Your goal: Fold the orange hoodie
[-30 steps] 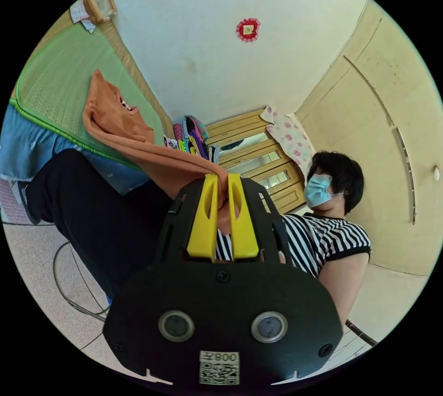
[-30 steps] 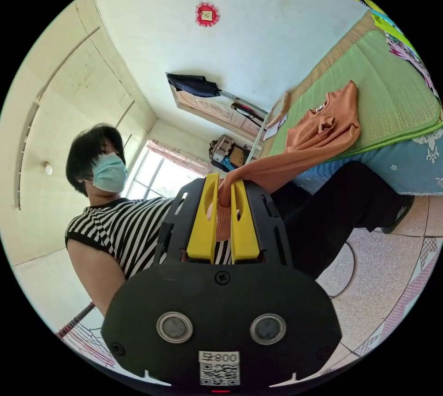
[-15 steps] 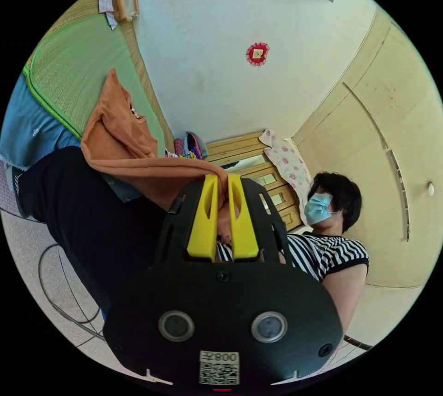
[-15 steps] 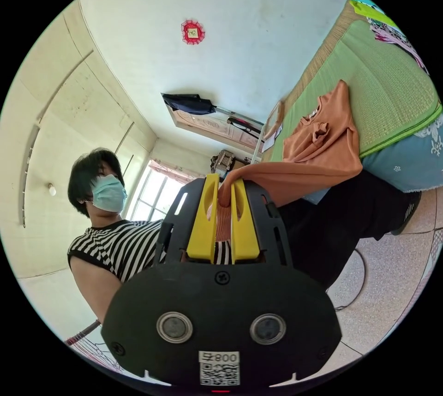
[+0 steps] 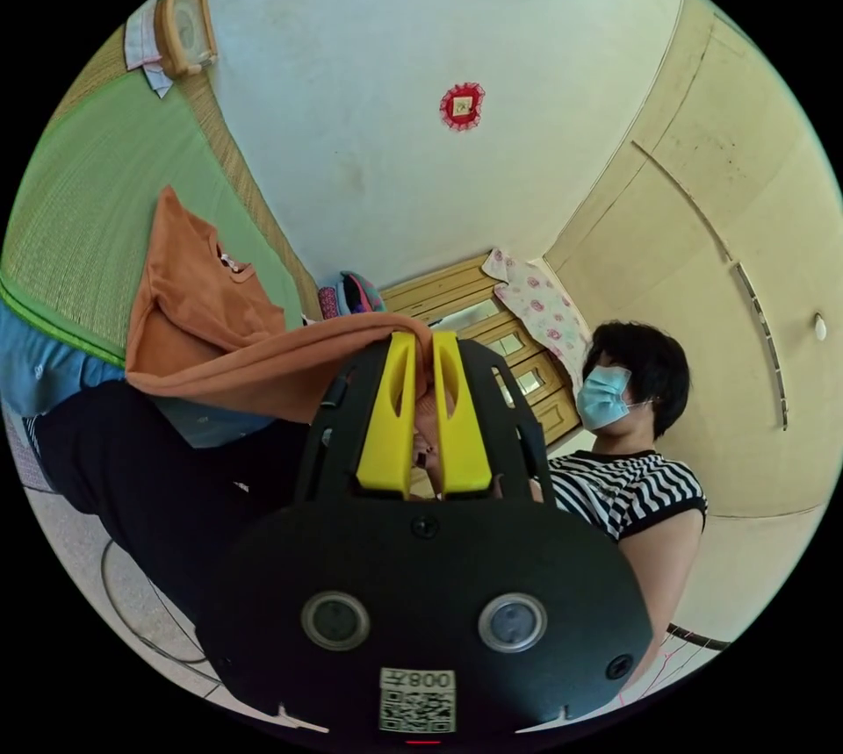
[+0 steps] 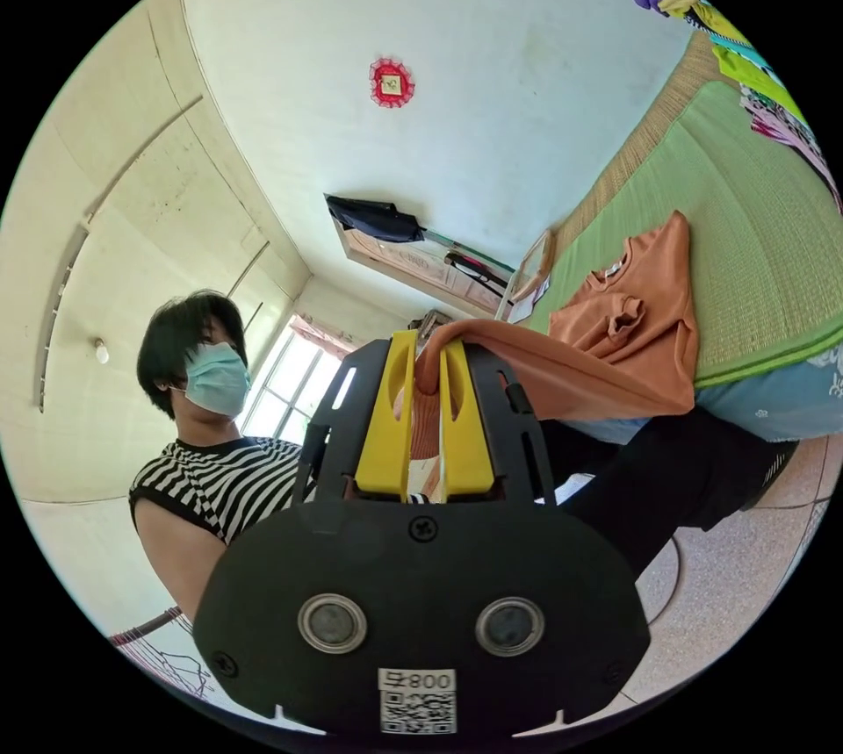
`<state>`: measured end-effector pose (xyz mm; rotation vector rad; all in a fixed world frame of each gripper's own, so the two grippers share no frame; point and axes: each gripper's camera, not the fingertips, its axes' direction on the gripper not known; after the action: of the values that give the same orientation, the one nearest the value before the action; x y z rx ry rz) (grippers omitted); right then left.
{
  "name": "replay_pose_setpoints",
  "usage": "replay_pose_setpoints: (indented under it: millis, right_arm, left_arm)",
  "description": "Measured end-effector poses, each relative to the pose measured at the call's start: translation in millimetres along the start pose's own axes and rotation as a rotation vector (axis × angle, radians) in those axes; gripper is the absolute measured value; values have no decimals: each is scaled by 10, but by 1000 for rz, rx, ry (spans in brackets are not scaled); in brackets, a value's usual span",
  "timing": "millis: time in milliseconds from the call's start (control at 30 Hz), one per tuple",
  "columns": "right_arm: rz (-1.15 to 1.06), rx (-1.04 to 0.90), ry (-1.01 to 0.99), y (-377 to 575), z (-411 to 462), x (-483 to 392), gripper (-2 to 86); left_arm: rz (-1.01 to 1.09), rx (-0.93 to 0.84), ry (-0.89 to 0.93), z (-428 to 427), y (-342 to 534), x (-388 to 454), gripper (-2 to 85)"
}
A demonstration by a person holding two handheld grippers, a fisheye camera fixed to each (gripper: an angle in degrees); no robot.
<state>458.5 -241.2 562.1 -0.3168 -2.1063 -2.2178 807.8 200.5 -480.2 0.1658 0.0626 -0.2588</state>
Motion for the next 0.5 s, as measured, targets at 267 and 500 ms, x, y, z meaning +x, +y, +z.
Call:
replay_pose_setpoints:
  millis: [267, 500]
  right_arm:
    - [0, 1, 45, -522, 25, 285, 6]
    - [37, 3, 41, -1129, 153, 713, 5]
  left_arm:
    - [-11, 19, 8, 248, -694, -338, 28]
    - [-21, 44, -23, 489, -1428, -629, 27]
